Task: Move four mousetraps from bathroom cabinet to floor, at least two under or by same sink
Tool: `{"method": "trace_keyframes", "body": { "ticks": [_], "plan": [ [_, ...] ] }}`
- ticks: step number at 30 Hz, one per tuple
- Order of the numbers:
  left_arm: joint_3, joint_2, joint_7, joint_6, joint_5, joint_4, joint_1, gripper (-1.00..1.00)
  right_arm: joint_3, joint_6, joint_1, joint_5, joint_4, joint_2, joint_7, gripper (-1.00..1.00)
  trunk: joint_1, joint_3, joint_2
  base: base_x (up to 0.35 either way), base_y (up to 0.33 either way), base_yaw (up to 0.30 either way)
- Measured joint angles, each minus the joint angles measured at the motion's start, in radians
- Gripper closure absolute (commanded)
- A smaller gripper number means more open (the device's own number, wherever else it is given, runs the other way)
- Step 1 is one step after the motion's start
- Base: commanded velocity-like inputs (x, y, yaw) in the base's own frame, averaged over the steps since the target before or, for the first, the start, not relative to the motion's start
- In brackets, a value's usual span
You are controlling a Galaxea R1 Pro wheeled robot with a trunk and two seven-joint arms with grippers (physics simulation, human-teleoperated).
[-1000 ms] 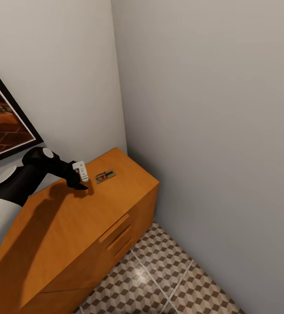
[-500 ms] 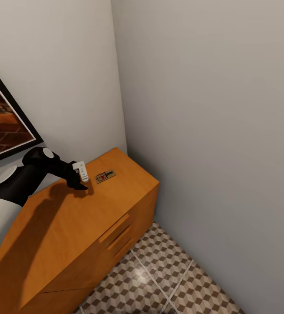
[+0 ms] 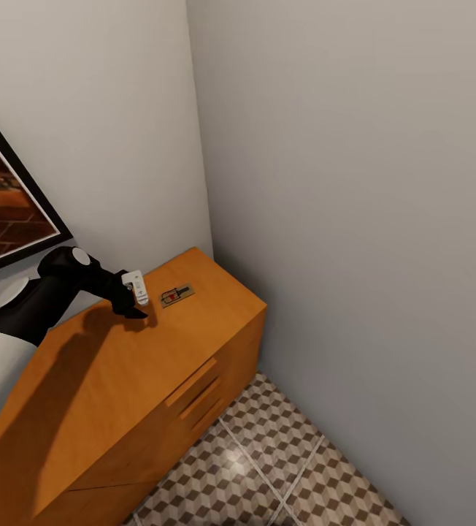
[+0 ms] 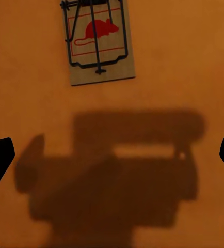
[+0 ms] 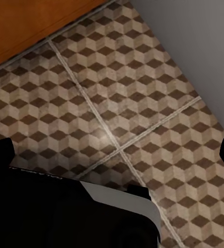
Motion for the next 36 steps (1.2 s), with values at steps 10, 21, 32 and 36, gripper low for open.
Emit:
{"method": "trace_keyframes", "body": {
  "ticks": [10,21,32,36],
  "plan": [
    [-0.002,0.0,0.0,0.0,0.0,0.0,0.0,-1.0,0.0,0.001,0.0,0.0,0.0,0.0,0.0,-1.0,0.0,0.0,0.0,0.05,0.0,0.0],
    [-0.003,0.0,0.0,0.001,0.0,0.002,0.0,-1.0,0.0,0.0,0.0,0.0,0.0,0.0,0.0,-1.0,0.0,0.0,0.0,0.002,0.0,0.0],
    [-0.004,-0.002,0.0,0.001,0.0,0.001,0.0,-1.0,0.0,0.0,0.0,0.0,0.0,0.0,0.0,-1.0,0.0,0.0,0.0,0.048,0.0,0.0],
    [-0.005,-0.003,0.0,0.001,0.0,0.003,0.0,-1.0,0.0,0.0,0.0,0.0,0.0,0.0,0.0,-1.0,0.0,0.0,0.0,0.13,0.0,0.0]
  ]
}}
